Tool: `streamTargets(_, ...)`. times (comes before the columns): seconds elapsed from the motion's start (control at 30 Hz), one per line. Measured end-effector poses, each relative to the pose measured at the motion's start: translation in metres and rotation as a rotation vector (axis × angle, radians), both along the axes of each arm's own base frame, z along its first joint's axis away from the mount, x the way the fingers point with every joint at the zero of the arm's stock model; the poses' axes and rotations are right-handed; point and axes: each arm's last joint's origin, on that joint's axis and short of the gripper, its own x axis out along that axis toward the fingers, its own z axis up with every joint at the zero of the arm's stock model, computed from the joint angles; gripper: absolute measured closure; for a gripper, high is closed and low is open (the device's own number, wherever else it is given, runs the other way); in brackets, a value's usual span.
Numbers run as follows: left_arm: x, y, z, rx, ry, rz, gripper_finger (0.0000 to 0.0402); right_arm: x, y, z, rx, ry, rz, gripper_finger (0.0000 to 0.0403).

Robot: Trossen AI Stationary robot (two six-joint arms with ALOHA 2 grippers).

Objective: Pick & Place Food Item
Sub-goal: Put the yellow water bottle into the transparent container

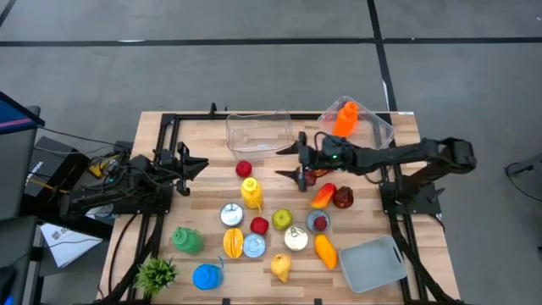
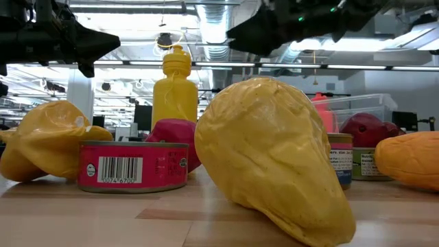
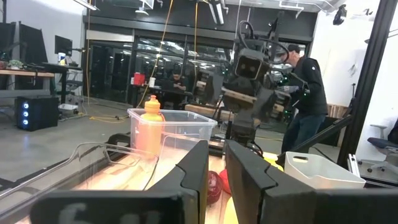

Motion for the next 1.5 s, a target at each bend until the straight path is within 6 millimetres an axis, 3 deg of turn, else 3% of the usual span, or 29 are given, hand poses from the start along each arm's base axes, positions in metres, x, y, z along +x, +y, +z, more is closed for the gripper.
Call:
streamTargets(0.2,0.0,0.0,0.0,0.0,0.0,0.0,0.0357,0.039,0.0,-0.009,0.02,0.042,0.039,0.0067)
streamTargets(0.37,0.0,0.0,0.0,0.0,0.0,0.0,0.0357,0.072,0.005,0.0,0.058,0.088,0.153,0.0057)
streamTargets(0.63,0.0,0.0,0.0,0.0,0.0,-0.001,0.0357,0.096,0.006,0.007,0.111,0.19,0.222,0.0057)
streamTargets(0.9,0.001,0.0,-0.001,-0.004,0.015,-0.001,0.0357,0.108,0.005,-0.006,0.117,0.218,0.22,0.0068)
streamTargets(1.27,0.007,0.002,-0.006,-0.02,0.072,0.0,0.0357,0.107,0.005,-0.005,0.12,0.227,0.223,0.0147)
streamTargets(1.5,0.008,0.002,-0.004,-0.017,0.06,0.0,0.0357,0.108,0.005,-0.009,0.123,0.244,0.222,0.0165)
